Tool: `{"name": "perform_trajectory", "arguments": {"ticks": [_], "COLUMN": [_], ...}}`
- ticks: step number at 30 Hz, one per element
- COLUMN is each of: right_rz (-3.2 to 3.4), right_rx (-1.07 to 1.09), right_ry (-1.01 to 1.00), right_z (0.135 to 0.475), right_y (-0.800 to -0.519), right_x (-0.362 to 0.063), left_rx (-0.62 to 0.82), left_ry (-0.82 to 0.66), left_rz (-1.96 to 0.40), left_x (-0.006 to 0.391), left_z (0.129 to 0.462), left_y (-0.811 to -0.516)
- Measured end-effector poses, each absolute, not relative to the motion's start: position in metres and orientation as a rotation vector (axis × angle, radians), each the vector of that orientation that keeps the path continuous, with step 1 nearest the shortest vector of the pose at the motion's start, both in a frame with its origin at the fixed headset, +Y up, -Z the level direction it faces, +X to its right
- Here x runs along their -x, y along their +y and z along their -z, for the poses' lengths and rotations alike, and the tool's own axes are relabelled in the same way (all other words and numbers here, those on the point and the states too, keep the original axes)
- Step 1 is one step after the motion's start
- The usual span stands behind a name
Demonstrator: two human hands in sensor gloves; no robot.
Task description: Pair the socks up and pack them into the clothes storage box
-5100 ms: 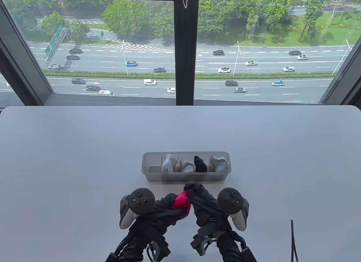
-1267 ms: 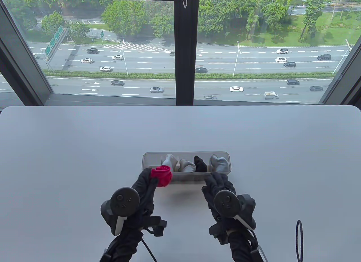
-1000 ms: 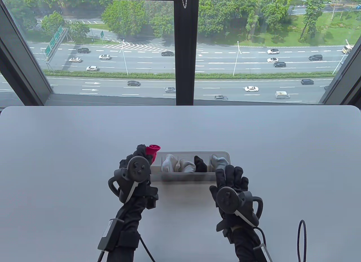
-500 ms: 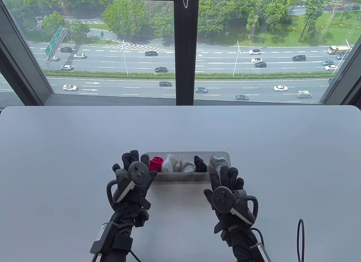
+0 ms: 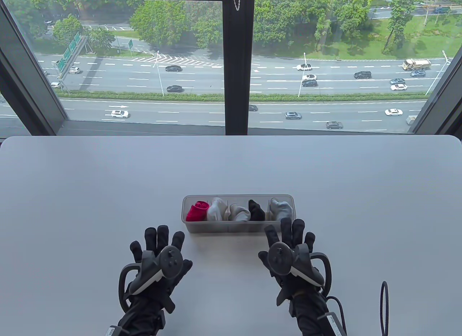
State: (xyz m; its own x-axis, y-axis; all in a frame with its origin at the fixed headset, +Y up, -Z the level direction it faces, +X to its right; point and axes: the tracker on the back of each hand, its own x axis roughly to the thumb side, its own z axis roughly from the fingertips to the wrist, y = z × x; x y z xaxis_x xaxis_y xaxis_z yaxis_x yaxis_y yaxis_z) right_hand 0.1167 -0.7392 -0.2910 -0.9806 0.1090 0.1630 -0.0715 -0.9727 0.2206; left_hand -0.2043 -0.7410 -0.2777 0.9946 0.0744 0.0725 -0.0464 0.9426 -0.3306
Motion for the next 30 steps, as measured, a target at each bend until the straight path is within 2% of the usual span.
{"name": "perform_trajectory", "arguments": {"ticks": [13, 22, 30], "right_rz": [-3.002, -2.963, -2.962], "right_rx": [-0.294, -0.125, -0.132], "right_ry": [0.35, 0.596, 0.581], "right_z": [0.291, 0.293, 0.293], "right_y": [-0.743, -0.757, -0.755], "right_x": [-0.112, -0.134, -0.132], "left_rx": [0.337, 0.362, 0.367], "left_ry": [-0.077, -0.099, -0.102], "left_rz": [-0.096, -0.098, -0.108], "left_x": [0.208, 0.206, 0.208], "left_z": [0.28, 0.279, 0.279], "left_y": [-0.741, -0.744, -0.743]}}
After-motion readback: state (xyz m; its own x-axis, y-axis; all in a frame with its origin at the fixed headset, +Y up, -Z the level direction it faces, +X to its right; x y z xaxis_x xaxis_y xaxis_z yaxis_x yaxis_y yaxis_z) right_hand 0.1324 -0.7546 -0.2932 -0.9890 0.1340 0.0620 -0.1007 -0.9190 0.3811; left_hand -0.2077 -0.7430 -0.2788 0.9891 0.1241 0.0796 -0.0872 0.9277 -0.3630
